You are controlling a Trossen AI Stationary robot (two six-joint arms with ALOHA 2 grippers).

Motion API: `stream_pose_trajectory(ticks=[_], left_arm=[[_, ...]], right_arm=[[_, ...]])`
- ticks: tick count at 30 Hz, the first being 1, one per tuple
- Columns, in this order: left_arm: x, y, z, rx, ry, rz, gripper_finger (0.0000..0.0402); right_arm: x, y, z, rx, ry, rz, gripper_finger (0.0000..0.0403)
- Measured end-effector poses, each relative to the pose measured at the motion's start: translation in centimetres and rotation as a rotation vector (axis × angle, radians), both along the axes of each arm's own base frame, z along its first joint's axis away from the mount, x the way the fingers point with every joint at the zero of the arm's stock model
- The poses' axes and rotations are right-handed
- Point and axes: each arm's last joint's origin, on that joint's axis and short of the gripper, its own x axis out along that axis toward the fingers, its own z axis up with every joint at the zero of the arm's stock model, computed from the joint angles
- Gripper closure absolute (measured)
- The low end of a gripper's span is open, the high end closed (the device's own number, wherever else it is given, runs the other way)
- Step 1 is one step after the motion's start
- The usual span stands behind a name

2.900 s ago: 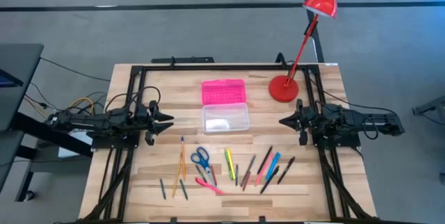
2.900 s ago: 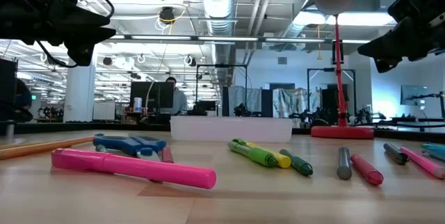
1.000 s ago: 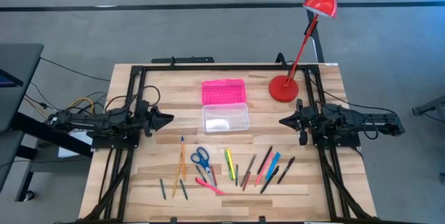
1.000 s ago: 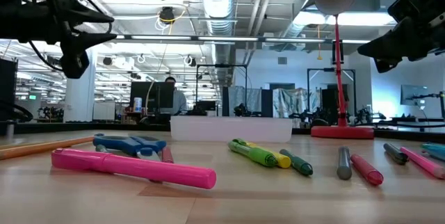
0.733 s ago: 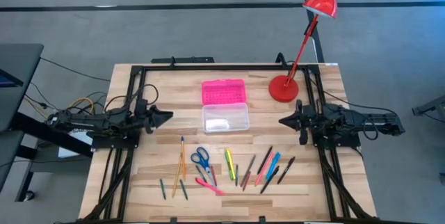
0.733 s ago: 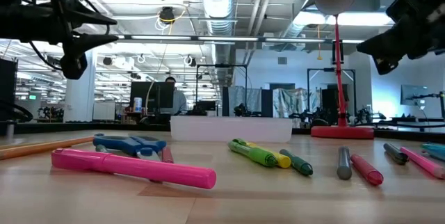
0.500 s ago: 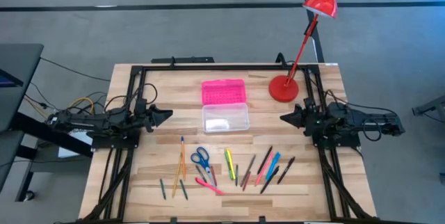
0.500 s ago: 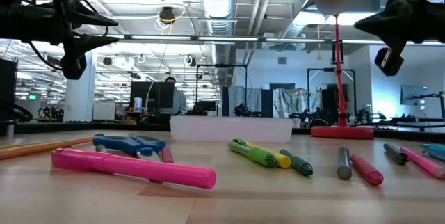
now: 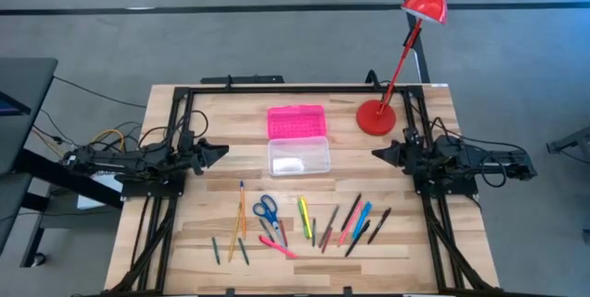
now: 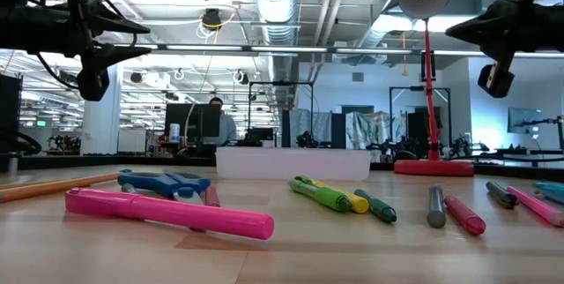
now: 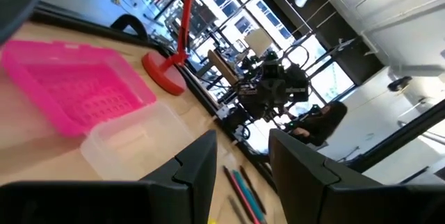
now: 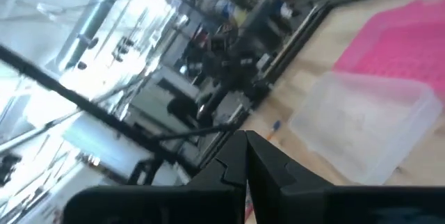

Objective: Pick & place school supplies into a supply box
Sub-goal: Put the orange pencil into the pink supply box

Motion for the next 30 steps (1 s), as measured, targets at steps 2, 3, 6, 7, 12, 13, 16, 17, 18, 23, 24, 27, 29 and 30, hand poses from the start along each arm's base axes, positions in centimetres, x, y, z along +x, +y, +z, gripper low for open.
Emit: stream_pose_trajectory(ticks=[2, 3, 6, 7, 12, 13, 16, 17, 18, 23, 24, 27, 29, 30], left_arm=[[0.0, -0.1, 0.0, 0.007, 0.0, -0.026, 0.0276], [0.0, -0.1, 0.0, 0.013, 0.002, -0.05, 0.0276], [0.1, -0.2, 0.0, 0.019, 0.004, -0.084, 0.0276], [0.1, -0.2, 0.0, 0.023, 0.005, -0.075, 0.0276], [0.0, 0.0, 0.0, 0.022, 0.005, -0.013, 0.0276], [0.0, 0.0, 0.0, 0.022, 0.005, -0.012, 0.0276], [0.0, 0.0, 0.0, 0.02, 0.004, -0.015, 0.0276], [0.0, 0.0, 0.0, 0.017, 0.003, -0.016, 0.0276], [0.0, 0.0, 0.0, 0.014, 0.002, -0.016, 0.0276], [-0.1, 0.2, 0.0, 0.003, -0.002, 0.068, 0.0276], [-0.1, 0.2, 0.0, 0.0, -0.003, 0.091, 0.0276], [-0.1, 0.3, 0.1, -0.017, -0.015, 0.114, 0.0276], [-0.1, 0.3, 0.2, -0.052, -0.037, 0.098, 0.0276], [-0.1, 0.2, 0.3, -0.068, -0.055, 0.075, 0.0276]], right_arm=[[0.0, -0.1, 0.5, -0.006, -0.048, -0.031, 0.0403], [0.0, -0.1, 0.9, -0.013, -0.092, -0.043, 0.0403], [-0.2, -0.3, 2.8, -0.026, -0.285, -0.114, 0.0403], [-0.4, -0.4, 3.5, -0.055, -0.346, -0.144, 0.0403], [-0.5, -0.2, 5.1, -0.209, -0.489, -0.163, 0.0403], [-0.3, -0.1, 5.1, -0.233, -0.489, -0.152, 0.0403], [0.3, 0.1, 5.0, -0.279, -0.456, -0.137, 0.0403], [0.5, 0.2, 5.2, -0.281, -0.441, -0.13, 0.0403], [0.8, 0.2, 5.4, -0.281, -0.429, -0.121, 0.0403], [2.4, 1.2, 7.7, -0.334, -0.385, -0.01, 0.0393], [2.8, 1.4, 8.3, -0.345, -0.37, 0.006, 0.0388], [4.0, 2.2, 9.8, -0.42, -0.29, 0.062, 0.0369], [4.7, 2.8, 10.5, -0.475, -0.21, 0.108, 0.0359], [5.0, 3.0, 10.8, -0.498, -0.164, 0.131, 0.0356]])
